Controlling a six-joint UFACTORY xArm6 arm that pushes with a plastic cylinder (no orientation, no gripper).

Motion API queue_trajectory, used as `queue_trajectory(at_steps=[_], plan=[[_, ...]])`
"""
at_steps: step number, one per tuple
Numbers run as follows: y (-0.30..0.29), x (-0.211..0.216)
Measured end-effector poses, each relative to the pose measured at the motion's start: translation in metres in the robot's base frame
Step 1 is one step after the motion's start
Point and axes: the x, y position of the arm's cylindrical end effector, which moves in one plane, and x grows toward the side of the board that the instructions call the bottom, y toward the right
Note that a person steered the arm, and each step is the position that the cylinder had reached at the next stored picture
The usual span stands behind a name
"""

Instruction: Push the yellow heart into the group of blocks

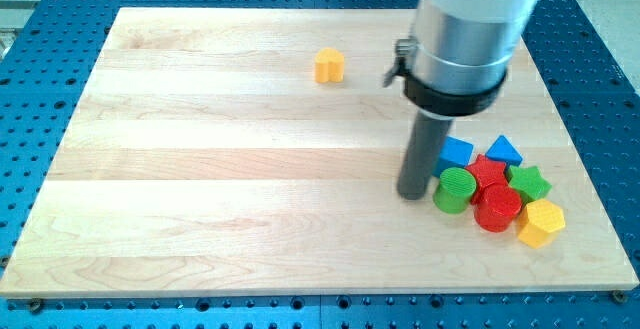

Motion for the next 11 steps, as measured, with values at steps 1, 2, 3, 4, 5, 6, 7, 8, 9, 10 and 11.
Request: queue_trajectory(at_steps=[1, 2, 3, 4, 5, 6, 7, 8, 9, 10, 11], plan=[[-0.091, -0.047], [-0.124, -0.113], [-0.111, -0.174], [-0.087, -0.192], [-0.086, -0.213], [-0.063, -0.215], [-0.02, -0.156], [0.013, -0.097], [0.027, -0.093], [0.029, -0.1], [0.041, -0.075]])
